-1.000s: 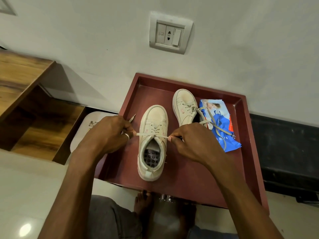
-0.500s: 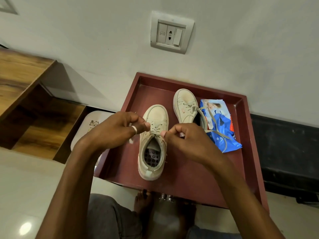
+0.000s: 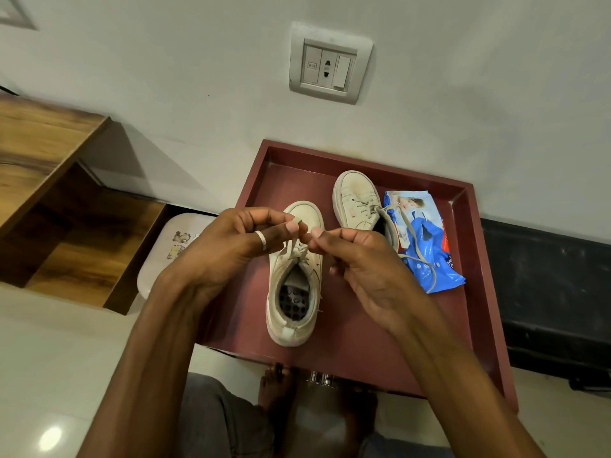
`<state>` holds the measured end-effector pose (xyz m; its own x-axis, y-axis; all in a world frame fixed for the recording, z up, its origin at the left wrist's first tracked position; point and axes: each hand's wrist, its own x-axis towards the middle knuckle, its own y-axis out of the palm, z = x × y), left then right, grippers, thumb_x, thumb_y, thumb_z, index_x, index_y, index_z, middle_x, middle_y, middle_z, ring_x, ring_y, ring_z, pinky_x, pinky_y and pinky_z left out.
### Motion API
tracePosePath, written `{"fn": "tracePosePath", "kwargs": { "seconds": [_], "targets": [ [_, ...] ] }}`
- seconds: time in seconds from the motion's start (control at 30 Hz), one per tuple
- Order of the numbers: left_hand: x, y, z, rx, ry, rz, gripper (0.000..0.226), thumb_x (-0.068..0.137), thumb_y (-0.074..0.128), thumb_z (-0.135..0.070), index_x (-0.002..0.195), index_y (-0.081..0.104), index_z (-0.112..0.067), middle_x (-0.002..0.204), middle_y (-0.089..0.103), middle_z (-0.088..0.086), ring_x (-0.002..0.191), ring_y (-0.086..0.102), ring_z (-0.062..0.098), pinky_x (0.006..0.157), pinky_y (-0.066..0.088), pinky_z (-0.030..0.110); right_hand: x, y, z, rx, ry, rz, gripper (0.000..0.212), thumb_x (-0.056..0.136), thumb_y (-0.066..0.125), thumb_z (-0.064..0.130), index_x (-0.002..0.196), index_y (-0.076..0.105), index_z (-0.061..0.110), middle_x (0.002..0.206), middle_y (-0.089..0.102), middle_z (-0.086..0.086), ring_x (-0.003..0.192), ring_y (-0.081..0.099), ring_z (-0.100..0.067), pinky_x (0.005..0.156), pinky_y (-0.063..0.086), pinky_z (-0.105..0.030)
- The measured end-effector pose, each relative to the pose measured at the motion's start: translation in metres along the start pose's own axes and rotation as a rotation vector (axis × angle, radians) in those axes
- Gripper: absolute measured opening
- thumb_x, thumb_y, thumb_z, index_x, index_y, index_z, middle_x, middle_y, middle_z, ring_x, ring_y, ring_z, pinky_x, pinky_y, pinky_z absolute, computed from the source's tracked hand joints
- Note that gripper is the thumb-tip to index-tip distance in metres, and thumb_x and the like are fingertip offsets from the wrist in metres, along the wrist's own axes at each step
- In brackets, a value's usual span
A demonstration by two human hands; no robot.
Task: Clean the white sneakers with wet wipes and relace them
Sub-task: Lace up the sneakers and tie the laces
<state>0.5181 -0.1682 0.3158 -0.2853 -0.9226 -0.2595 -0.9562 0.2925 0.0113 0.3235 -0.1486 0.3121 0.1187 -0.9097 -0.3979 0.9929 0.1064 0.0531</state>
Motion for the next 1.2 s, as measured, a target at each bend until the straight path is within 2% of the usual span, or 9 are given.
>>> {"fn": "tracePosePath", "kwargs": {
  "seconds": [0.17,0.37,0.47,0.57,0.7,0.83,1.0,1.1,1.2],
  "targets": [
    [0.002,0.001,0.001,-0.002,0.019,-0.034,0.032,0.082,0.073,-0.023,0.111,0.077,-0.010,0.105,0.079,0.003,0.107,0.072,0.019,0.099,0.055,0.028,0.002,0.001,0.000,0.158,0.018,-0.001,0.019,0.089,0.069,0.025,0.103,0.075,0.014,0.105,0.075,-0.002,0.088,0.063,-0.007,0.074,0.046,-0.029],
    [0.006,0.003,0.003,0.023,0.012,-0.119,0.027,0.087,0.074,-0.016,0.114,0.076,-0.011,0.100,0.080,0.005,0.094,0.074,0.014,0.079,0.058,0.019,0.004,0.001,-0.001,0.001,-0.052,-0.046,0.018,0.087,0.073,0.020,0.104,0.076,0.022,0.104,0.076,0.003,0.088,0.064,-0.005,0.073,0.048,-0.027],
    [0.007,0.006,0.002,0.066,0.028,-0.153,0.022,0.088,0.075,-0.024,0.108,0.078,-0.015,0.093,0.080,0.005,0.081,0.072,0.007,0.069,0.054,0.016,0.003,0.002,0.001,-0.019,-0.077,-0.067,0.014,0.085,0.075,0.024,0.098,0.077,0.021,0.093,0.076,0.006,0.073,0.061,0.003,0.068,0.047,-0.022],
    [0.008,0.008,0.001,0.054,0.039,-0.179,0.021,0.088,0.074,-0.030,0.102,0.078,-0.014,0.085,0.078,0.004,0.078,0.071,0.008,0.073,0.053,0.023,0.001,0.003,0.005,0.019,-0.125,-0.112,0.017,0.083,0.075,0.024,0.093,0.076,0.010,0.079,0.075,0.008,0.061,0.059,0.006,0.063,0.043,-0.012],
    [0.009,0.009,0.000,0.040,0.037,-0.167,0.023,0.086,0.076,-0.027,0.104,0.077,-0.012,0.089,0.078,0.010,0.080,0.069,0.010,0.077,0.050,0.028,0.003,0.002,0.006,0.058,-0.141,-0.134,0.020,0.085,0.072,0.028,0.083,0.073,0.008,0.058,0.066,0.013,0.053,0.057,0.007,0.063,0.035,-0.014],
    [0.007,0.007,-0.001,0.042,0.050,-0.120,0.024,0.086,0.076,-0.014,0.109,0.075,-0.007,0.099,0.079,0.007,0.087,0.070,0.013,0.079,0.052,0.027,0.005,0.001,0.005,0.110,-0.138,-0.107,0.016,0.087,0.068,0.019,0.098,0.076,0.010,0.085,0.074,0.009,0.078,0.064,0.010,0.078,0.038,-0.019],
    [0.008,0.007,-0.002,0.064,0.075,-0.133,0.020,0.090,0.073,-0.016,0.109,0.075,-0.011,0.097,0.078,0.008,0.084,0.069,0.010,0.077,0.052,0.027,0.008,0.003,0.000,0.061,-0.173,-0.127,0.025,0.087,0.068,0.005,0.111,0.074,0.011,0.104,0.076,0.003,0.087,0.065,0.009,0.071,0.046,-0.007],
    [0.009,0.009,-0.003,0.076,0.087,-0.152,0.020,0.091,0.072,-0.022,0.108,0.075,-0.012,0.091,0.078,0.009,0.079,0.069,0.008,0.074,0.052,0.025,0.008,0.006,-0.002,0.042,-0.224,-0.118,0.024,0.085,0.074,0.010,0.108,0.075,0.013,0.105,0.076,0.001,0.101,0.069,-0.004,0.087,0.051,-0.016],
    [0.010,0.011,-0.004,0.085,0.086,-0.165,0.021,0.091,0.071,-0.026,0.106,0.074,-0.011,0.090,0.078,0.009,0.078,0.071,0.009,0.071,0.054,0.023,0.009,0.008,0.001,0.019,-0.276,-0.182,0.021,0.080,0.079,0.019,0.099,0.077,0.011,0.090,0.078,0.000,0.091,0.073,-0.009,0.078,0.051,-0.013]
  ]
}}
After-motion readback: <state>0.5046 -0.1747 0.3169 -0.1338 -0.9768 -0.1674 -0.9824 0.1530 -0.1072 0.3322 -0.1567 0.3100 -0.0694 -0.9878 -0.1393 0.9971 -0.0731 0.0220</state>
